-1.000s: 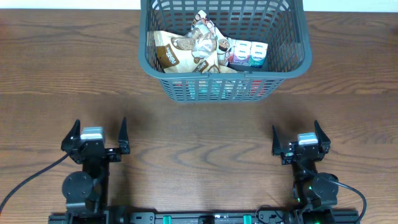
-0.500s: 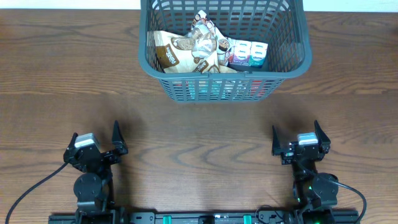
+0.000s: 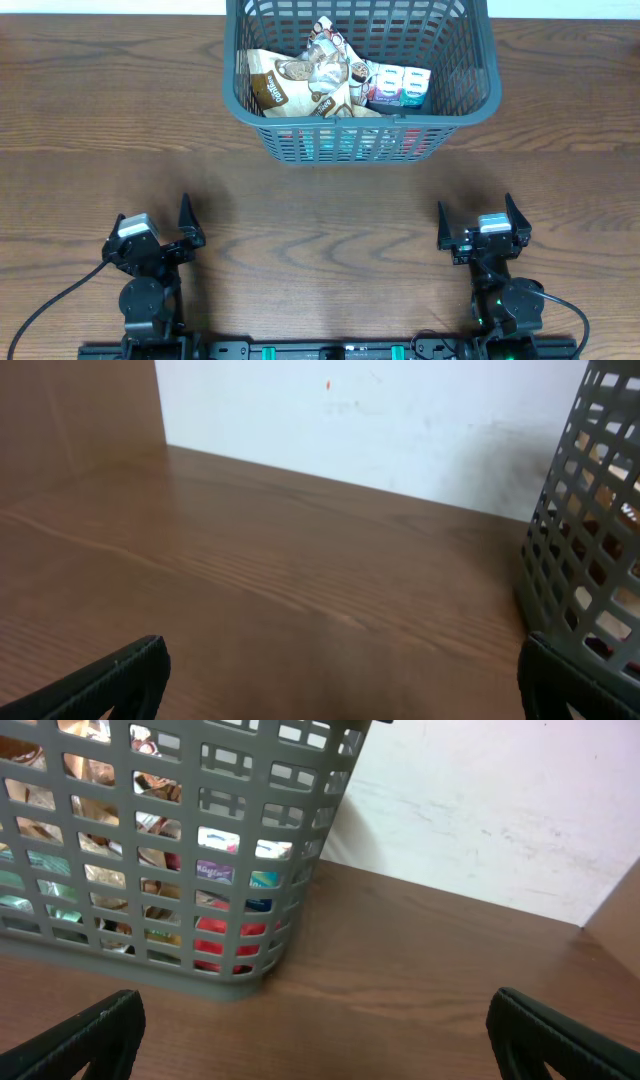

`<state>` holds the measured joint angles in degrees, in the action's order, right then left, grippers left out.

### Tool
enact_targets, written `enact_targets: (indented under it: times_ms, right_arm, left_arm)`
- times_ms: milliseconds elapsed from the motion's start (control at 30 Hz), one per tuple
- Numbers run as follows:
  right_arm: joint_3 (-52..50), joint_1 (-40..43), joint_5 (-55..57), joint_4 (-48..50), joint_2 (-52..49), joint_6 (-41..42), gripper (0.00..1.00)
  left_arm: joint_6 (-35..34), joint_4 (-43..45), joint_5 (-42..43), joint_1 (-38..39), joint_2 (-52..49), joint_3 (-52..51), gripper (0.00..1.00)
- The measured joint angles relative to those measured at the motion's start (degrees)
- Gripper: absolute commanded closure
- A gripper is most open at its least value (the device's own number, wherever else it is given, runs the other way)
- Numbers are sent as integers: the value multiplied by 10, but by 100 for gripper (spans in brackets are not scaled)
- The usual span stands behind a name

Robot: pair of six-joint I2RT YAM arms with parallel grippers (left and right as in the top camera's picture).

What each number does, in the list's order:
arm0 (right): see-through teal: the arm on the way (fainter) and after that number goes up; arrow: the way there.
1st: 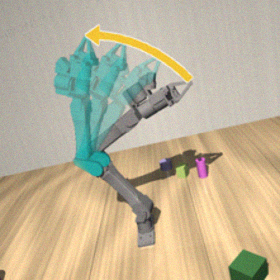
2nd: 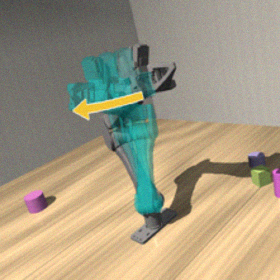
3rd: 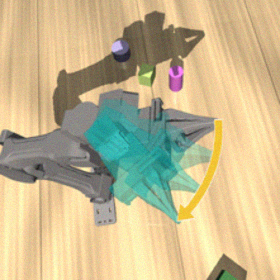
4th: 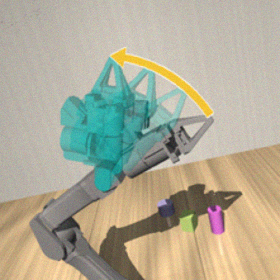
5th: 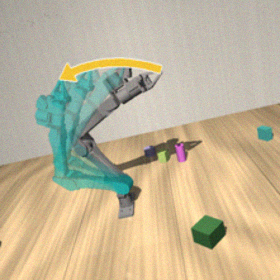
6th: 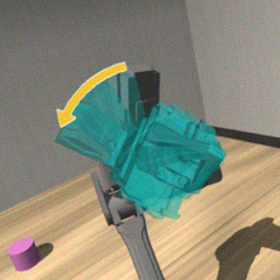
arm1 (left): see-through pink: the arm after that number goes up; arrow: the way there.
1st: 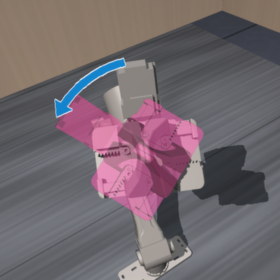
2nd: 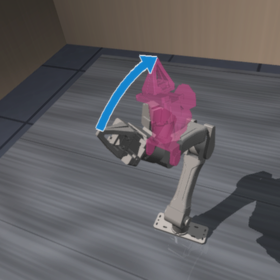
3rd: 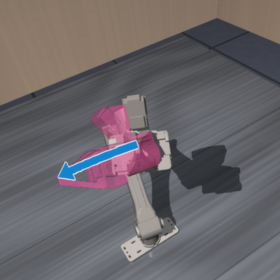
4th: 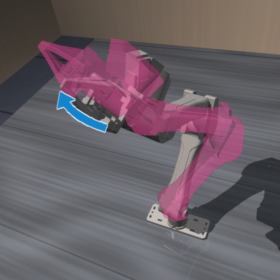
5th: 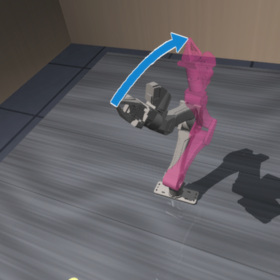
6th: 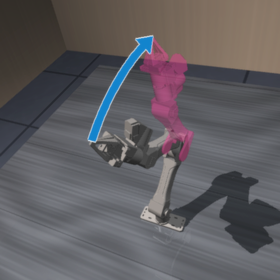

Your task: Pack container

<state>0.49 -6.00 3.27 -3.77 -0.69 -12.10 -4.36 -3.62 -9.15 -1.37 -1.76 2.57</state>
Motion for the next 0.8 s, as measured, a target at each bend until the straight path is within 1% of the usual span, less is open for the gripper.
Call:
enact_targets:
  times_ms: [467, 800]
  right_arm:
    - [0, 0, 0, 0, 0, 0, 1]
    - [0, 0, 0, 0, 0, 0, 1]
  left_arm:
    - [-2, 0, 9, 0, -12, 0, 1]
    - [-2, 0, 12, 0, -68, 0, 1]
